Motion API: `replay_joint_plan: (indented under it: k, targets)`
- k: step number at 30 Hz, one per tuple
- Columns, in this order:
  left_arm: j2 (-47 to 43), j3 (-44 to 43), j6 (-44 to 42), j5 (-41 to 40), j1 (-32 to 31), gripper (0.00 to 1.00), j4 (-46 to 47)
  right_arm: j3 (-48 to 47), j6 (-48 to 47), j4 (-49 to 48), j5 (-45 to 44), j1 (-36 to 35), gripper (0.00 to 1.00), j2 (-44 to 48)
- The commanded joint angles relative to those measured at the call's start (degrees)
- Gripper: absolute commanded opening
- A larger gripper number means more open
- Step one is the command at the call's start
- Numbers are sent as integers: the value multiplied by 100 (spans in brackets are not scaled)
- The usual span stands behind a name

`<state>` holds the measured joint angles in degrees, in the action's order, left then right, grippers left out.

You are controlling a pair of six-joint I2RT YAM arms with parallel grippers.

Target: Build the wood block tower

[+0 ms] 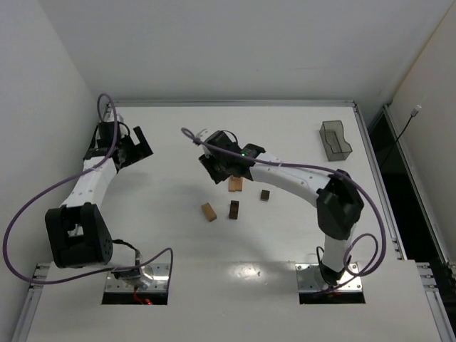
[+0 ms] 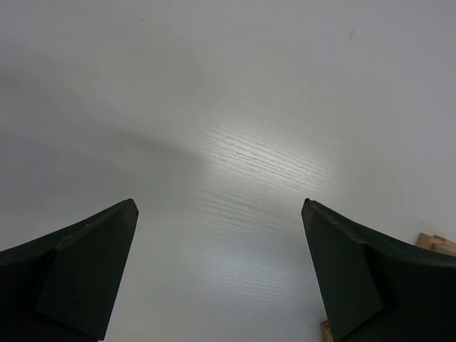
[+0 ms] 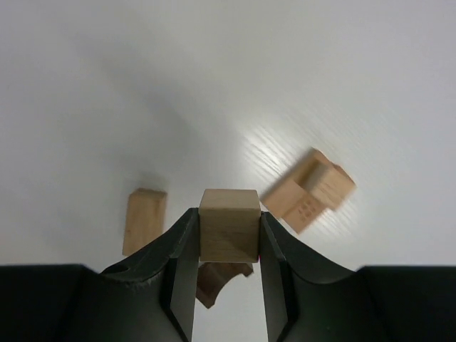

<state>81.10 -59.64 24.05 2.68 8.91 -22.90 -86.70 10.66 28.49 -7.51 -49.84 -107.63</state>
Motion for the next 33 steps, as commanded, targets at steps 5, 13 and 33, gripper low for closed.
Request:
replay_joint_plan:
  k: [5, 13, 33]
  targets:
    - [-384, 119, 12, -759, -345, 100, 223, 706, 2773, 481, -1490, 510, 0, 884]
    - [-279, 119, -41, -997, -407, 100, 277, 768, 4197, 1097, -1078, 687, 0, 674]
    - [2, 66, -94, -997, -407, 100, 277, 548, 4463, 922, -647, 687, 0, -319]
